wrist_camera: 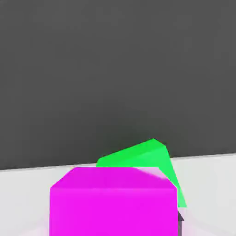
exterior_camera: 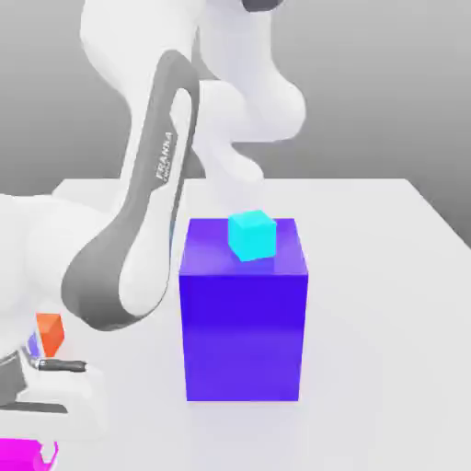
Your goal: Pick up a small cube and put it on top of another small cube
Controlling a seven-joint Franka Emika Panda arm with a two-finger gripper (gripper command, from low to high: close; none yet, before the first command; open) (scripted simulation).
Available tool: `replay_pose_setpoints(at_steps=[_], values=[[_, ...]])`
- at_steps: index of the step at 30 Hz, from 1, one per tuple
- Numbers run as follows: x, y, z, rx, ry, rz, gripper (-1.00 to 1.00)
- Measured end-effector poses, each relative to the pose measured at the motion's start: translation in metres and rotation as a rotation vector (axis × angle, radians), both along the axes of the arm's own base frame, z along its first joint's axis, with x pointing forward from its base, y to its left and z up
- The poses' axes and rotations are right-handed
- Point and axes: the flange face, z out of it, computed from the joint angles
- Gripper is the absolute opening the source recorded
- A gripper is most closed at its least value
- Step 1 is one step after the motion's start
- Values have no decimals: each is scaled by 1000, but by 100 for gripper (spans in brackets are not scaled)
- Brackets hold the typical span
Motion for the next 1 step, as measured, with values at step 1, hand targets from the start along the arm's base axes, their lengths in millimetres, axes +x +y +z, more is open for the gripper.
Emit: replay_pose_setpoints(at_steps=[1], values=[[0, 0, 0, 0, 0, 0, 100]])
